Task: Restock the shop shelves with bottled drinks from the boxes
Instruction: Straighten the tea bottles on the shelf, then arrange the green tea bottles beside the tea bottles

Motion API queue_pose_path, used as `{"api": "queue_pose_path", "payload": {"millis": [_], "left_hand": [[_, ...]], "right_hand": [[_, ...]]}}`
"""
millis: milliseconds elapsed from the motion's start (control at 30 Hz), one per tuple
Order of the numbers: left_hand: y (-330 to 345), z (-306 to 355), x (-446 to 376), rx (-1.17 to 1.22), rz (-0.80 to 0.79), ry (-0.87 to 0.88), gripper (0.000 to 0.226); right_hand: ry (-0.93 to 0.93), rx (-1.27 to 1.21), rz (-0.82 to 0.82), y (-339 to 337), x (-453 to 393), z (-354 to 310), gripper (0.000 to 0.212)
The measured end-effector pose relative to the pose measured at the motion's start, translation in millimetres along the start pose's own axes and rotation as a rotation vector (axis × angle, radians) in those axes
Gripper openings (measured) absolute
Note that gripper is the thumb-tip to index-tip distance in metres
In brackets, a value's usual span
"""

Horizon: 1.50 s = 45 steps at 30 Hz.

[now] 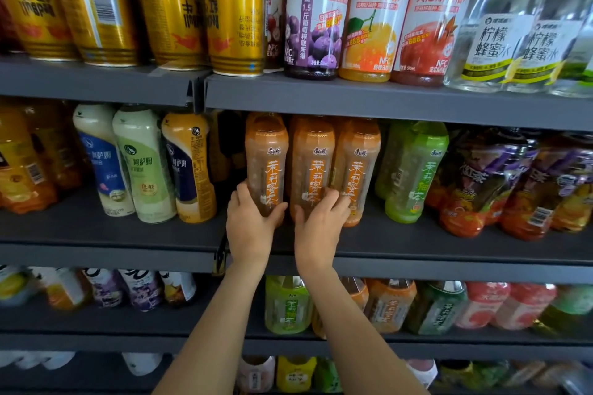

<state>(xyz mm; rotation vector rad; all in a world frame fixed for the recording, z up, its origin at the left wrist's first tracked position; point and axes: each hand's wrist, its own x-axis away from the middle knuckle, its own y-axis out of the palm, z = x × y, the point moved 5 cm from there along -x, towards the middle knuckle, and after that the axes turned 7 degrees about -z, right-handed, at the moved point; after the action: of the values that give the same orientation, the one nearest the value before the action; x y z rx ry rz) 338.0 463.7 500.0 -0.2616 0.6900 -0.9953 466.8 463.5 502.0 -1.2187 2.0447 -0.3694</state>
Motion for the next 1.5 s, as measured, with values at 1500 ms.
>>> {"api": "queue_pose_path", "payload": {"millis": [1500], "left_hand": [[77.1, 88.3, 60.5, -0.019, -0.08, 0.263, 0.058]], "right_hand": [[0.16, -0.159, -0.039, -96.4, -93.7, 118.1, 0.067]]}}
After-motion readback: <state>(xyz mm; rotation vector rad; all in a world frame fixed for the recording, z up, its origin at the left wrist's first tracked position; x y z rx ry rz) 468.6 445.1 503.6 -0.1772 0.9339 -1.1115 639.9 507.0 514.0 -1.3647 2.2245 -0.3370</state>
